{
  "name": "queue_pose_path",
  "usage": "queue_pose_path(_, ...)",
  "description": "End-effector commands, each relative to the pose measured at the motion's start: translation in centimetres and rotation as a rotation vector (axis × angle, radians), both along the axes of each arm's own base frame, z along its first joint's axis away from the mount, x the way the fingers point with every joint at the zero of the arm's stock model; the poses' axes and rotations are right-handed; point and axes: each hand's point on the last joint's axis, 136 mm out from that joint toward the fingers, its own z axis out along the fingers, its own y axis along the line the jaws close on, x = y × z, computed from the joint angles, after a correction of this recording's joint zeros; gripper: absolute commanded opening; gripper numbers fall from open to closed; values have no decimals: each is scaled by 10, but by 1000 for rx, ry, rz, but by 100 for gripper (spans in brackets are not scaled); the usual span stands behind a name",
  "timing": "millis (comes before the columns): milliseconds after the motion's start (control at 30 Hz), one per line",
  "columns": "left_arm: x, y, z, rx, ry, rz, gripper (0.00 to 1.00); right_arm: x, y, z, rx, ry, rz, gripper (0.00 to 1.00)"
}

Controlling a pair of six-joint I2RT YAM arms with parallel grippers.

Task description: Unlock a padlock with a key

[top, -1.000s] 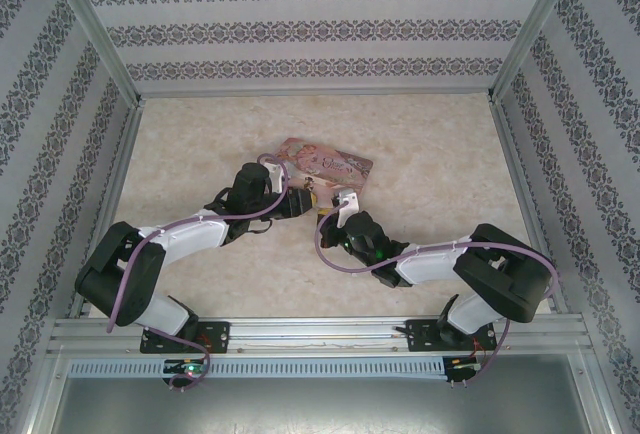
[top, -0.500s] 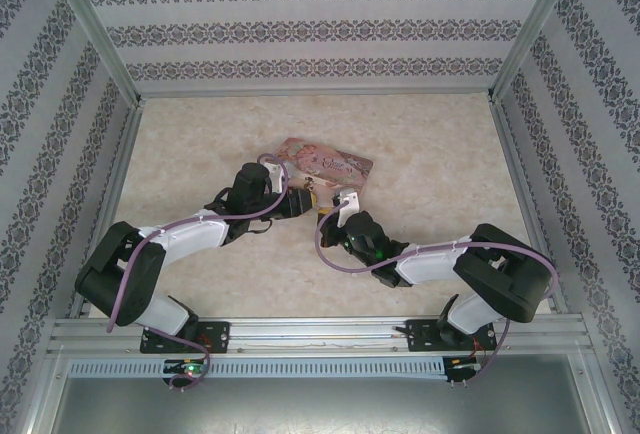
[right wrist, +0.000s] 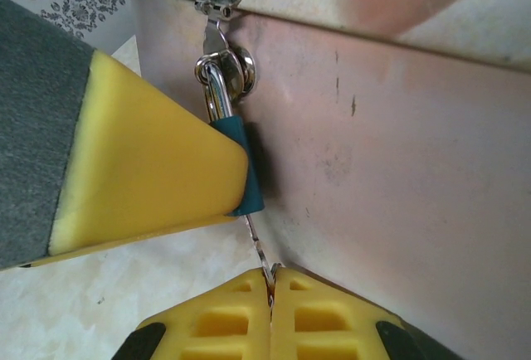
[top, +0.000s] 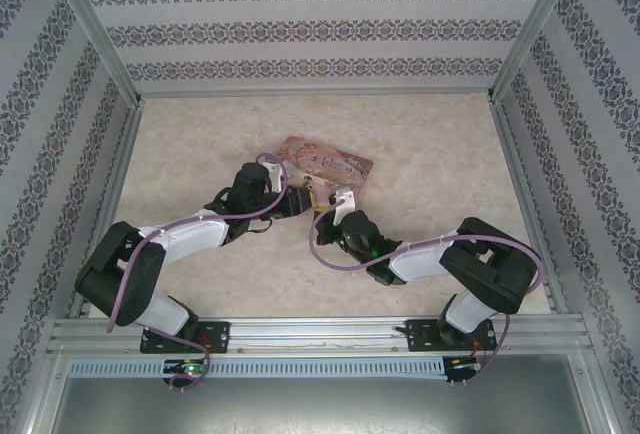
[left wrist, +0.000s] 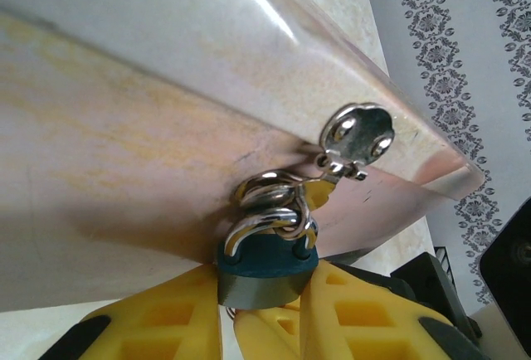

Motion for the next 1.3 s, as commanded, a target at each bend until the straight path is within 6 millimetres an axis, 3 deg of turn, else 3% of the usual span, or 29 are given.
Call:
queue_pose_path(0, 0, -16, 27, -66, -64, -56, 25, 15, 14, 37, 101, -94, -7, 0)
queue_pose_path(600, -4, -17, 25, -73, -49, -60, 25, 45, 22, 83, 226, -172, 80, 0)
queue_pose_path(900, -6, -17, 22, -78, -37, -61, 25, 51, 27, 86, 254, -170, 96, 0)
queue_pose_path(1033, -4, -16, 24, -80, -46, -49, 26, 48, 25, 73, 239, -137, 94, 0)
queue_pose_path(1267, -1, -17, 19, -85, -40, -36, 26, 39, 17, 26, 200, -35, 79, 0)
